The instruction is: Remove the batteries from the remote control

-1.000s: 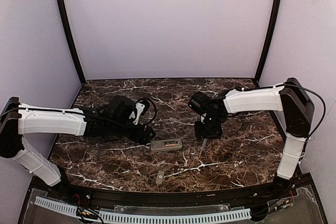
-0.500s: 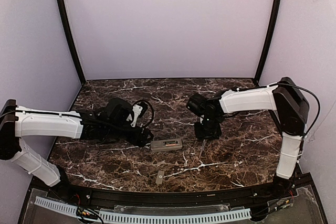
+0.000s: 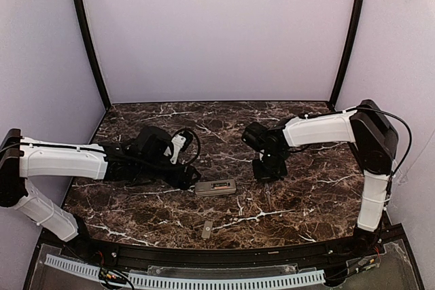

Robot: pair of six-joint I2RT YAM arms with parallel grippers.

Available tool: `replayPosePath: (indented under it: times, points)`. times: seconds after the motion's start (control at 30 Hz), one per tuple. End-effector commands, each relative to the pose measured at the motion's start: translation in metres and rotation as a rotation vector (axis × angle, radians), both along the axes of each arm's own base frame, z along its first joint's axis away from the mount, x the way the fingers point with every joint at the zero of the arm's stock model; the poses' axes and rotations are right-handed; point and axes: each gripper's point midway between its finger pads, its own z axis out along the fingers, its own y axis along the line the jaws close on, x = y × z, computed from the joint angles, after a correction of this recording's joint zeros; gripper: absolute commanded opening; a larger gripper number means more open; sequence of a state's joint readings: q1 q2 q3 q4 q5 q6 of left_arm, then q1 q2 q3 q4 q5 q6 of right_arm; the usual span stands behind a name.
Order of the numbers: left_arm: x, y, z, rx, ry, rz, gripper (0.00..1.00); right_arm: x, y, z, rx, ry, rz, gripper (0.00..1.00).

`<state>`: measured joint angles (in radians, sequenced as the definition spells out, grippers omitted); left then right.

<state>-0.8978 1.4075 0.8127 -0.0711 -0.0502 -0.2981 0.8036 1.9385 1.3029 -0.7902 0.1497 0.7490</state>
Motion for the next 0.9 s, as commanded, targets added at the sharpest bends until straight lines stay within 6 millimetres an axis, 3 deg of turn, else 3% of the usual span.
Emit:
replayPosePath:
  times: [0.0, 0.07, 0.27, 0.57, 0.87]
  points:
    - [-0.004, -0.008, 0.005, -0.029, -0.010, -0.036, 0.81, 0.005, -0.005, -0.002, -0.014, -0.009, -0.014, 0.06]
    - [-0.004, -0.010, 0.005, -0.033, -0.007, -0.042, 0.81, 0.008, -0.003, 0.003, 0.004, -0.021, -0.016, 0.00]
    - [-0.003, -0.016, 0.012, -0.057, -0.013, -0.051, 0.81, 0.022, 0.001, 0.032, 0.112, -0.096, -0.037, 0.00]
    - [-0.003, -0.046, 0.040, -0.200, -0.018, -0.112, 0.81, 0.043, 0.018, 0.128, 0.400, -0.366, -0.033, 0.00]
    - [-0.006, -0.078, 0.084, -0.413, -0.053, -0.210, 0.78, 0.029, 0.028, 0.226, 0.764, -0.603, 0.011, 0.00]
